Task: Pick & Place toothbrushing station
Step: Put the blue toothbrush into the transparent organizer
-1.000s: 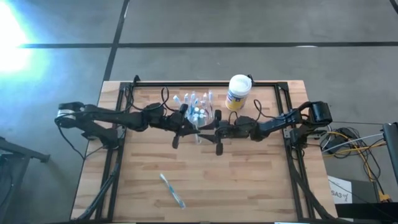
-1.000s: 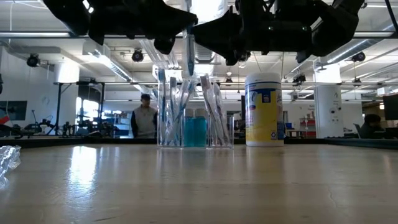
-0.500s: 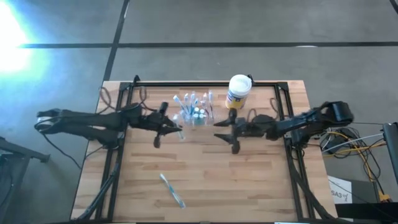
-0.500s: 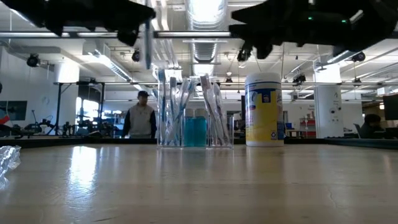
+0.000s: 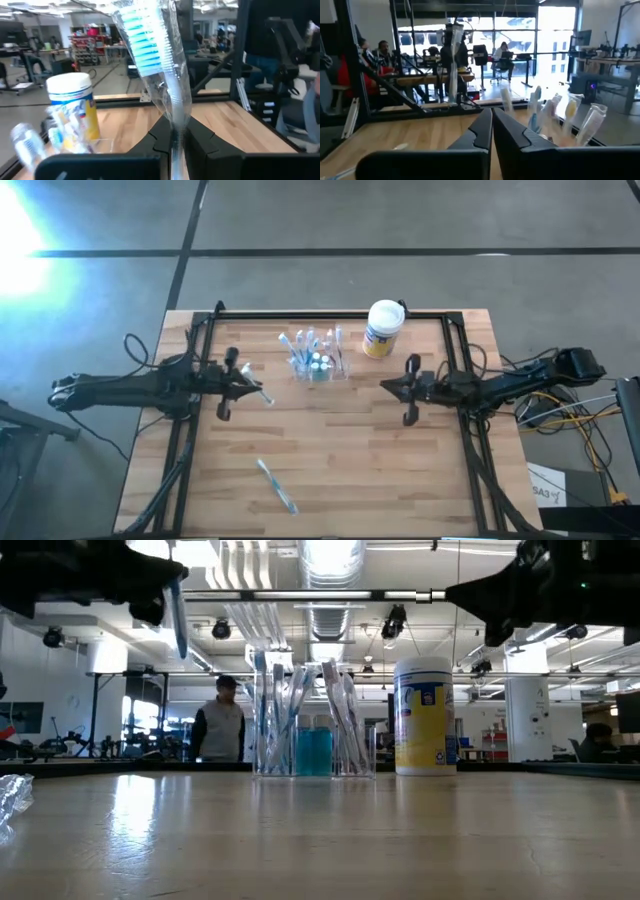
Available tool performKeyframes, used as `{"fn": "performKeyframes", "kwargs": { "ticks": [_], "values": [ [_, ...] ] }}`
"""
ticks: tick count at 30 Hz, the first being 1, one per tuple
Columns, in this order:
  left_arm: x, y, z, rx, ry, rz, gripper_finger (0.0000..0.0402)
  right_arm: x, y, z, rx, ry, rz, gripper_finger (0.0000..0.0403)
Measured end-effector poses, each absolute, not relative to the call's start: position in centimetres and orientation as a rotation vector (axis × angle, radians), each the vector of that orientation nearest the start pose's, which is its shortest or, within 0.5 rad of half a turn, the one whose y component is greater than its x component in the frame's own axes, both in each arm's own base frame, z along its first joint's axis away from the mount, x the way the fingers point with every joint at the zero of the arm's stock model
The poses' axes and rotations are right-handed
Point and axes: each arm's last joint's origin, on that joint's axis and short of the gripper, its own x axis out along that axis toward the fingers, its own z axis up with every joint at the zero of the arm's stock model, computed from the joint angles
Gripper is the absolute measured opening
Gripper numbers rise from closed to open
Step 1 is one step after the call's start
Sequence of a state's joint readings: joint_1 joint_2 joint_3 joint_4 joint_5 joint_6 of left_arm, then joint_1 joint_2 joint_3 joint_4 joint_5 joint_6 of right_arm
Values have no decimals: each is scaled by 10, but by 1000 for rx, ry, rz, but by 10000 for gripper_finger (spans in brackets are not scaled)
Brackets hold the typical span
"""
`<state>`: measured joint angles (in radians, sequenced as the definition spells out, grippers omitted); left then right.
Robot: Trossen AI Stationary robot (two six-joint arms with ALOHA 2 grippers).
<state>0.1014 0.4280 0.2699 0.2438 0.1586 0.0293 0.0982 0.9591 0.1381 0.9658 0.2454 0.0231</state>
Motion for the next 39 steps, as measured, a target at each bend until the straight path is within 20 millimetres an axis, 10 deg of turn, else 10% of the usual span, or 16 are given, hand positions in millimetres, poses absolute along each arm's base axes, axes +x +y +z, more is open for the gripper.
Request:
{"fn": "performKeyframes", "kwargs": {
  "ticks": [19,39],
  "values": [
    [88,6,221,33,-151,2,25,143,7,182,40,-207,-157,8],
    [92,6,188,10,-74,-16,25,143,6,182,37,-202,-166,8]
  ]
}}
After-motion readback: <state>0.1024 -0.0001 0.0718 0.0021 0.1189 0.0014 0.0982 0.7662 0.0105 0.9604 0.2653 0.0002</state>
